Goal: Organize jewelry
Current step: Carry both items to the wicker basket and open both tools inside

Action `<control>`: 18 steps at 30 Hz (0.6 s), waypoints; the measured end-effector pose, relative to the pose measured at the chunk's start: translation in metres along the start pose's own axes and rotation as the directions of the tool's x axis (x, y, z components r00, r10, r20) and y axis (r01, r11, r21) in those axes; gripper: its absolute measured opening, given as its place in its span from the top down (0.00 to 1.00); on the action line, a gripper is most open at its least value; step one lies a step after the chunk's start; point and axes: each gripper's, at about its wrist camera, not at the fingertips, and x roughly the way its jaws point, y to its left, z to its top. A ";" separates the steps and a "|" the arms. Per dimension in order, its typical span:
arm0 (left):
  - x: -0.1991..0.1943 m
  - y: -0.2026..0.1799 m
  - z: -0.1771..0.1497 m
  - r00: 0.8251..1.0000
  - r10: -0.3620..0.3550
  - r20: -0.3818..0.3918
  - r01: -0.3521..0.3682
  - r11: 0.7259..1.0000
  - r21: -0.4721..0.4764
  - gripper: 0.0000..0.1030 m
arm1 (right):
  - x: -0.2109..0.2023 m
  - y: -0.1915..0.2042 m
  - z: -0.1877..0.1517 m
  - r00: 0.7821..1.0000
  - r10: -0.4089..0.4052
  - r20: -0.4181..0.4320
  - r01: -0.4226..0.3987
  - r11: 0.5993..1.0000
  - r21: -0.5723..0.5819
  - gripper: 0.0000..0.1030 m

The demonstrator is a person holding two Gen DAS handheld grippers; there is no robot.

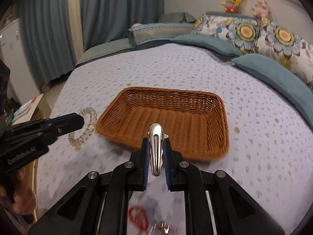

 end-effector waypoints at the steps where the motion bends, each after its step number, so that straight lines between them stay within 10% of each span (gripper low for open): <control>1: 0.013 0.001 0.007 1.000 0.008 -0.012 -0.008 1.000 -0.001 0.91 | 0.016 -0.008 0.008 1.000 0.006 -0.019 -0.005 1.000 0.021 0.84; 18: 0.132 0.014 0.010 0.984 0.000 -0.180 -0.005 1.000 -0.027 0.88 | 0.119 -0.060 0.014 0.981 0.042 -0.189 -0.005 0.982 0.191 0.84</control>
